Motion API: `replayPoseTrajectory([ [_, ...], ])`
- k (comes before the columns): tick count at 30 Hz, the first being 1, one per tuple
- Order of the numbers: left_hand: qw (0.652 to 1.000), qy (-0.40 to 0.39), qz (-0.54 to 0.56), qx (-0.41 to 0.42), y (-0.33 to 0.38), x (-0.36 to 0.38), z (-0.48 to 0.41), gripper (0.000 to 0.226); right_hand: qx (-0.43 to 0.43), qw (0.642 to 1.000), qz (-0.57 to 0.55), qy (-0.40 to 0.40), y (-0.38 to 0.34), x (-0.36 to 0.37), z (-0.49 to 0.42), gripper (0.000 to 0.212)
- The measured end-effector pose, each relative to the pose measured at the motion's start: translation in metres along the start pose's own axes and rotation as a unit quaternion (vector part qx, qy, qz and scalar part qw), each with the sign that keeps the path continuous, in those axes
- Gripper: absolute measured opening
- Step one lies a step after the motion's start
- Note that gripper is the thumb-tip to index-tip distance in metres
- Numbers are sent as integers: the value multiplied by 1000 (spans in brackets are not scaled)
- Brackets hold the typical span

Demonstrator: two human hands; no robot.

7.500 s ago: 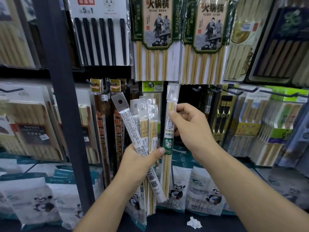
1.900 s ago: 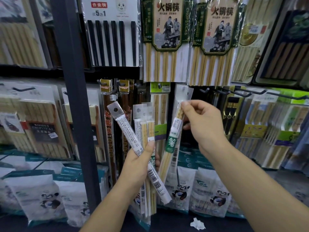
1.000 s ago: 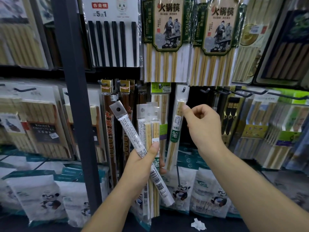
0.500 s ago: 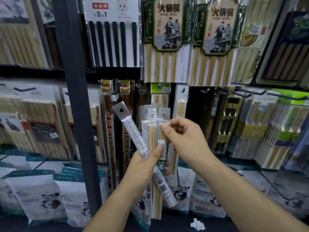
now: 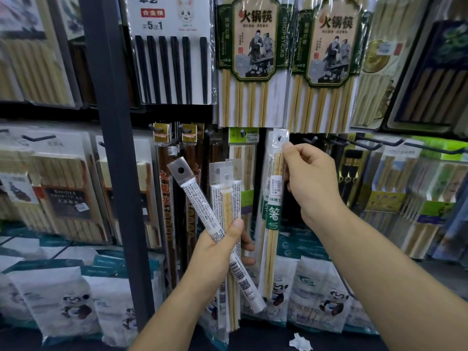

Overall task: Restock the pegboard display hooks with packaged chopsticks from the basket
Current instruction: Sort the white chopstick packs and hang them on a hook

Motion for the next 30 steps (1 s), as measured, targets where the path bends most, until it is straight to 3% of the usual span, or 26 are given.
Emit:
replayPoseTrajectory([
  [9,1000,-1,-5,1,2,0,0,18,-23,999,43,14,3,1,-4,40],
  [18,1000,-6,-9,12,4,-1,0,18,-58,991,118,30,30,1,4,22],
  [30,1000,-3,-8,-3,-2,-2,0,18,-28,994,102,3,48,9,-20,19],
])
Point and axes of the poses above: each hand's wrist, its own z-axis away from the middle knuckle, its own x-axis out of the palm, y = z × x, the point moved 8 cm from there along -z, towards the middle knuckle, and after that the axes turned 9 degrees about z, right-handed, at the moved point
